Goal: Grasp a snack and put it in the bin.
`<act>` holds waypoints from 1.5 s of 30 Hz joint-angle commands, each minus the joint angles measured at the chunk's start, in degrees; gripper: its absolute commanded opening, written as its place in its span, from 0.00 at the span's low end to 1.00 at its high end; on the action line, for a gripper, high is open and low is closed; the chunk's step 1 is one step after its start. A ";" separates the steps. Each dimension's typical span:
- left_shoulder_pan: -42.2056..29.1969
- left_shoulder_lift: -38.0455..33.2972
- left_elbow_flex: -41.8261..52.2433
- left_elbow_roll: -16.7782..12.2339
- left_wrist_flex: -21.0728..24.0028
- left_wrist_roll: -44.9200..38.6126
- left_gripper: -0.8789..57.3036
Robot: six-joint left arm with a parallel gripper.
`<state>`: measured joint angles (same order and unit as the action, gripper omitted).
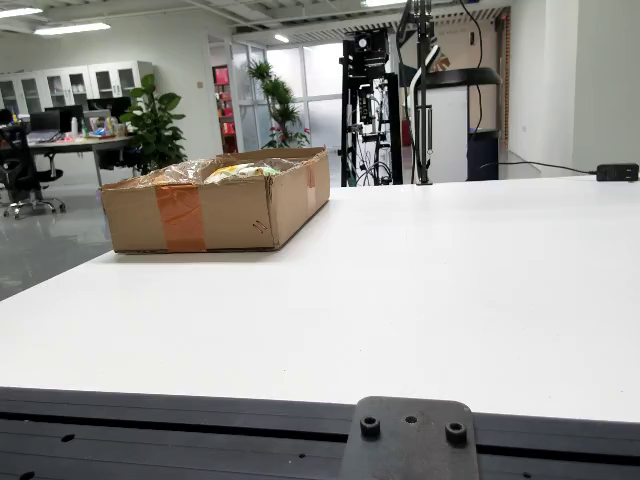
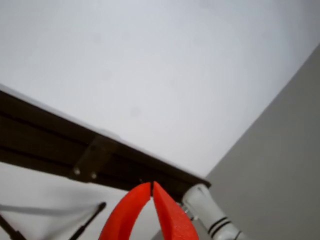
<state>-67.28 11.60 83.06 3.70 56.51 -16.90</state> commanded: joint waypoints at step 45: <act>0.76 0.00 0.00 0.08 0.00 0.21 0.02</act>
<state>-67.08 11.60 83.06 3.77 56.51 -16.65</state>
